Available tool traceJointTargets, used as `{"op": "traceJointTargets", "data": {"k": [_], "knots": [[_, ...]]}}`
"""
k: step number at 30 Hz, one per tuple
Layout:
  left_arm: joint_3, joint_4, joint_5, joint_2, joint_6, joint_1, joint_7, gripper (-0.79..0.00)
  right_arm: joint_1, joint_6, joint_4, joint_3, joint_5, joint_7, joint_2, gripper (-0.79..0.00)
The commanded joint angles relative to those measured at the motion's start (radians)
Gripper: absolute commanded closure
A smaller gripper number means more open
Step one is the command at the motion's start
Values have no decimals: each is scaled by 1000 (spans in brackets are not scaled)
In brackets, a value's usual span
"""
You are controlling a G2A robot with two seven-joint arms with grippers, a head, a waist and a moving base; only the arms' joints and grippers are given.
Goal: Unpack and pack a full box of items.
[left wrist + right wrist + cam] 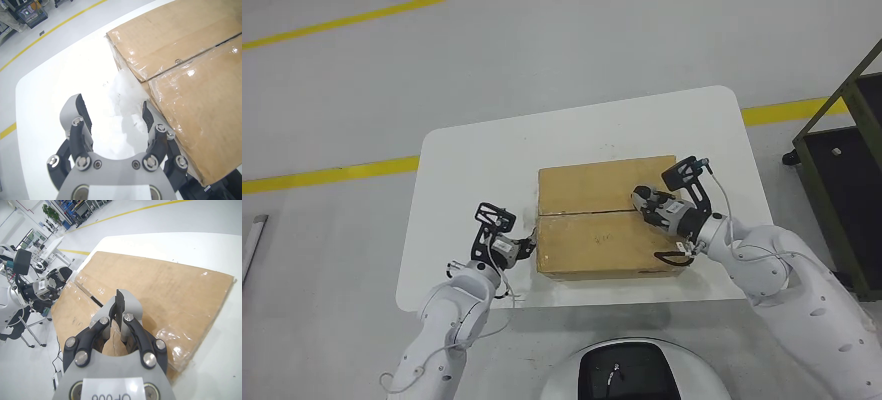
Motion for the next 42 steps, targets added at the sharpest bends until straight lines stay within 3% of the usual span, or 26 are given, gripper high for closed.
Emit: {"op": "traceJointTargets", "data": {"k": [1, 3, 14, 18, 21, 22, 24, 42], "knots": [[1, 9, -6, -2, 13, -4, 3, -539, 1, 1, 3, -1, 0, -1, -1, 0], [3, 13, -5, -4, 15, -7, 7, -397, 2, 1, 6, -2, 1, -1, -1, 0], [-2, 18, 14, -11, 39, -14, 30, -120, 6, -5, 17, -6, 5, 3, -3, 0], [-10, 5, 19, -13, 57, -17, 36, -182, 8, -6, 20, -6, 5, 3, -4, 0], [-12, -4, 18, -15, 62, -20, 33, -434, 9, -7, 21, -7, 7, 2, -5, 0], [-10, -6, 19, -16, 63, -22, 32, -579, 10, -7, 22, -7, 7, 2, -5, 0], [-6, -3, 20, -18, 66, -27, 31, -785, 10, -8, 22, -7, 6, 1, -5, 0], [27, 68, 68, -42, 174, -110, -4, -785, -6, -4, 1, 9, 11, 4, -4, 0]]}}
